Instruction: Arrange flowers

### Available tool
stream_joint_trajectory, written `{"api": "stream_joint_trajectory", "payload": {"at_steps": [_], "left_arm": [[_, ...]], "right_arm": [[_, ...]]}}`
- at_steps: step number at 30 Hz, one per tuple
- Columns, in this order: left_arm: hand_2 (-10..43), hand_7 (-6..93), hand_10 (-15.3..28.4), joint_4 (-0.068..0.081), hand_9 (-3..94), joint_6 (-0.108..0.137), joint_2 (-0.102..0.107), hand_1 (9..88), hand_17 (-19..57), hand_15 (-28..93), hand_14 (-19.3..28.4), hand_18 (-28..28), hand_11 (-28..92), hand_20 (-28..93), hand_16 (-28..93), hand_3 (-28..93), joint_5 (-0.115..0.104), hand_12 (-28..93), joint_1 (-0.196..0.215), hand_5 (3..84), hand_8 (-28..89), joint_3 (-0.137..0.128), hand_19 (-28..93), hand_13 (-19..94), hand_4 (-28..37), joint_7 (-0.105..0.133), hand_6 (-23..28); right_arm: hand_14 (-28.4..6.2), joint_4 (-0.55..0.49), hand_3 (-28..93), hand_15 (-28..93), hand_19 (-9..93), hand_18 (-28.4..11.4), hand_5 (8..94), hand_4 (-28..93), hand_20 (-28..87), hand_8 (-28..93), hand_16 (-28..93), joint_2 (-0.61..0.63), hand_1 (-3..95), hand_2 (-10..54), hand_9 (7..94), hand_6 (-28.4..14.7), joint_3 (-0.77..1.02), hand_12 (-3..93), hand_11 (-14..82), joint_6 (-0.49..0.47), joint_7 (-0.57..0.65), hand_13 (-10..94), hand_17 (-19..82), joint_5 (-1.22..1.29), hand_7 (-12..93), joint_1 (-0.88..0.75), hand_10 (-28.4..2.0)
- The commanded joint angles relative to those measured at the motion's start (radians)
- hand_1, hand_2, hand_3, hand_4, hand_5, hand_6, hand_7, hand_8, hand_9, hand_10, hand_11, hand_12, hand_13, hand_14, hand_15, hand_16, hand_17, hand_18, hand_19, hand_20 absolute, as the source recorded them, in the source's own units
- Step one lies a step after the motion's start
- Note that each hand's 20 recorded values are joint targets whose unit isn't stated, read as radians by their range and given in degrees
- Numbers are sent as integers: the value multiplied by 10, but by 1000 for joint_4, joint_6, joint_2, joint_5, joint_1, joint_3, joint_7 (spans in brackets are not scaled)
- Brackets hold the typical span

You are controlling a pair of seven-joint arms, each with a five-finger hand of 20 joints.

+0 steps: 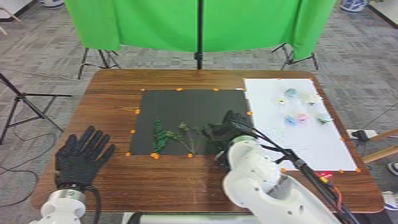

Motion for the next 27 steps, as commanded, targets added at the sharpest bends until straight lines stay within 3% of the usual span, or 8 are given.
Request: {"api": "stream_joint_trajectory", "payload": {"at_steps": [1,4,7,12,17,22,27], "left_arm": [[155,181,143,4,361,3,-10,277,-44,377,134,123,243,130,-66,750,-10,94,23,419,-119,2,305,278,-283,13,65],[155,183,143,4,361,3,-11,277,-44,377,134,123,245,129,-67,750,-9,94,25,419,-119,1,305,278,-283,12,65],[155,185,143,6,362,2,-11,277,-45,379,134,124,247,130,-67,750,-8,93,17,420,-120,7,306,278,-283,8,65],[156,186,142,6,362,3,-9,276,-45,381,134,123,250,129,-69,748,-8,92,18,420,-121,9,307,279,-283,10,65],[157,188,142,4,363,5,-11,275,-46,382,134,124,252,130,-71,748,1,91,20,421,-123,11,310,279,-283,6,64],[157,189,142,6,364,2,-10,275,-46,388,135,123,254,129,-71,748,2,90,19,421,-123,14,312,279,-283,5,65],[157,188,142,9,363,6,-10,275,-46,388,135,123,255,127,-74,749,4,89,10,422,-123,19,312,278,-283,-3,65]], "right_arm": [[-281,-121,720,629,642,-284,658,-185,423,-50,163,117,320,33,598,-100,76,230,240,-95,-67,393,153,84,190,-48,-270],[-284,-152,708,574,637,-284,688,-180,410,-50,121,131,316,50,537,-94,112,185,127,-180,-76,339,146,146,235,-73,-283],[-284,-184,699,550,629,-284,700,-179,404,-46,110,155,318,61,498,-89,142,174,102,-235,-89,298,127,188,251,-109,-284],[-284,-221,695,526,623,-284,713,-177,394,-55,97,177,320,69,475,-77,180,162,89,-306,-104,269,108,219,277,-163,-284],[-284,-245,704,526,619,-284,716,-170,388,-65,99,176,327,80,480,-70,191,169,97,-343,-105,267,93,244,232,-178,-284],[-284,-260,715,527,618,-284,725,-159,387,-49,100,164,329,87,490,-70,185,170,99,-366,-122,270,91,247,296,-189,-284],[-284,-247,703,527,617,-284,711,-160,386,-74,101,147,331,88,486,-68,170,174,99,-407,-123,270,89,251,216,-179,-284]]}}
